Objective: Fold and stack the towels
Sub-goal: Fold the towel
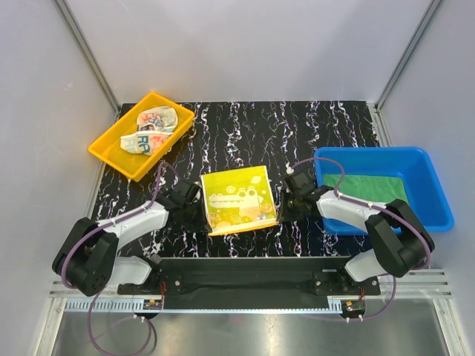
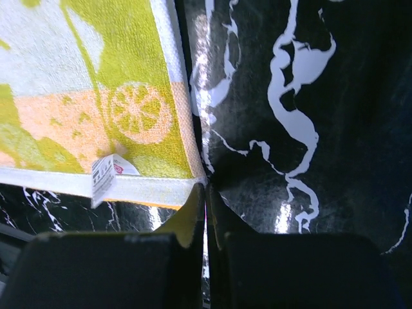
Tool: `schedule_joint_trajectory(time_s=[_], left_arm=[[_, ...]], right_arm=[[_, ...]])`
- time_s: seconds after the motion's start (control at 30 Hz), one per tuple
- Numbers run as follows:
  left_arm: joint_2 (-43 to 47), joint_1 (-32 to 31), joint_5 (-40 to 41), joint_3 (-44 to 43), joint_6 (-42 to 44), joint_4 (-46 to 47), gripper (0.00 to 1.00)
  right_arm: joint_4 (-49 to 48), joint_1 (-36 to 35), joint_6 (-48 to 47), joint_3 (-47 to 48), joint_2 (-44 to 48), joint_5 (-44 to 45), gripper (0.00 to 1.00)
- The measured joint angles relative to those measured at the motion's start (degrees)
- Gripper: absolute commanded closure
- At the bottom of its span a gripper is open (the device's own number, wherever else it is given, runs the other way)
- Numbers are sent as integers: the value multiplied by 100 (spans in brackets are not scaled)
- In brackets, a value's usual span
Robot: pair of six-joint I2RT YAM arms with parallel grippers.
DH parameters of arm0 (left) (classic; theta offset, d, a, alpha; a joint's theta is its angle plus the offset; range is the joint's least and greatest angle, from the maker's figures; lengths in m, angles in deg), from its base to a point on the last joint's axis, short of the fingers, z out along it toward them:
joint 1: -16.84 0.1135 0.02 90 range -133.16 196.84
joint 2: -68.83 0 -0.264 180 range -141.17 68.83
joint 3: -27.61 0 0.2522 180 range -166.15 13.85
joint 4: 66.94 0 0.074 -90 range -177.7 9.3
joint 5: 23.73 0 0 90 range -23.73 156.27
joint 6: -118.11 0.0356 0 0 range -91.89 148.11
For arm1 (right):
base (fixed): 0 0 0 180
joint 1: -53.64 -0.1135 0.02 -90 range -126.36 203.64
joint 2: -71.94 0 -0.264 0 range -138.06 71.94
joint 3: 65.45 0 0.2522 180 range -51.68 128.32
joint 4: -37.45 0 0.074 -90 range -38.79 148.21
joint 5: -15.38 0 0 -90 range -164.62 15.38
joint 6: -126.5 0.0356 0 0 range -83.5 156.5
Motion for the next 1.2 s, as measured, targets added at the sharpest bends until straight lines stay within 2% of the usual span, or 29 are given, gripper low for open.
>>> schedule_joint_trajectory(time_s=[0.43, 0.73, 0.9, 1.03, 1.13, 1.17, 1.2], left_arm=[[-83, -11, 212, 46, -50, 122, 100], [457, -31, 560, -31, -57, -304, 100], [455, -33, 608, -103, -55, -407, 100], [435, -37, 621, 46, -85, -350, 100], [380, -66, 634, 136, -116, -363, 100], [345, -68, 673, 138, -118, -400, 98], [326, -68, 686, 138, -120, -407, 92]], right_arm=[[-422, 4, 4, -101, -20, -39, 100], [-374, -7, 92, -184, 260, -197, 100], [-323, -7, 138, -184, 374, -197, 99], [-448, -11, 214, -323, 374, -363, 93], [-544, -22, 286, -514, 363, -487, 81], [-542, -20, 323, -562, 363, -503, 73], [-551, -7, 348, -570, 376, -533, 69]])
